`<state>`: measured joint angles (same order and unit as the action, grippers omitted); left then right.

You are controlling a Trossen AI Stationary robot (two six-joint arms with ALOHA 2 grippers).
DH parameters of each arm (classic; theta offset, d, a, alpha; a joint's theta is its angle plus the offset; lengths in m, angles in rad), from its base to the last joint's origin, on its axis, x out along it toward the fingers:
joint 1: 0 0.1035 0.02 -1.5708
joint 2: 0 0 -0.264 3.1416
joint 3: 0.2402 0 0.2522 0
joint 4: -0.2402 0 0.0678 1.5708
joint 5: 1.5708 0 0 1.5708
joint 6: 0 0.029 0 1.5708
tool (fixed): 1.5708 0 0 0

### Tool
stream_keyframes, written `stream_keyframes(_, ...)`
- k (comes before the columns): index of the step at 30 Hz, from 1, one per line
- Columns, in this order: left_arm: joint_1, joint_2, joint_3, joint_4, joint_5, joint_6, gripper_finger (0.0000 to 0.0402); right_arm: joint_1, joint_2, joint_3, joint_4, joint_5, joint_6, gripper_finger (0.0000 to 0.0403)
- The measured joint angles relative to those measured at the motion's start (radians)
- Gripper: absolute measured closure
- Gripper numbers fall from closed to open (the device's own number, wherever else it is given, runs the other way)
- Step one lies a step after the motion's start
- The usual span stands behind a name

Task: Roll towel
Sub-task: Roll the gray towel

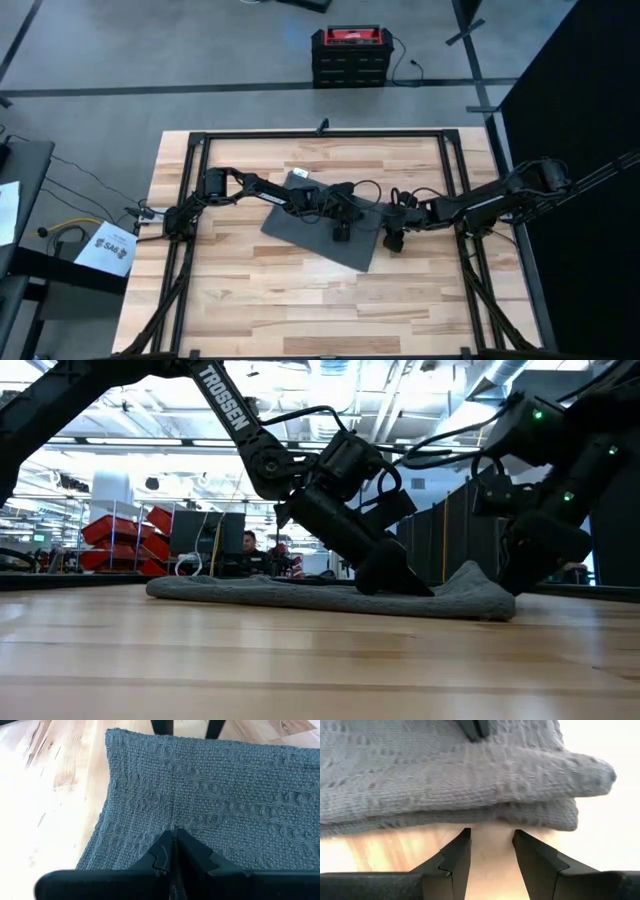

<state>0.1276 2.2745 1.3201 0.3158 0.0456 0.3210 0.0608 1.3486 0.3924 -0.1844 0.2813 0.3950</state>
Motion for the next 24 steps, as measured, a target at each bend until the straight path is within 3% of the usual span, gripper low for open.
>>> stream_keyframes(7,0.0,0.0,0.0,-0.002,0.006,0.011,0.0386,-0.025,0.001,0.0,0.001,-0.027,-0.03,0.0262)
stream_keyframes(16,-0.025,-0.005,0.002,-0.088,0.111,0.068,0.0386,-0.036,0.009,0.0,0.024,-0.023,-0.073,0.0262)
stream_keyframes(24,-0.065,-0.002,0.0,-0.058,0.117,0.071,0.0386,0.073,0.01,-0.001,0.007,-0.017,0.073,0.0262)
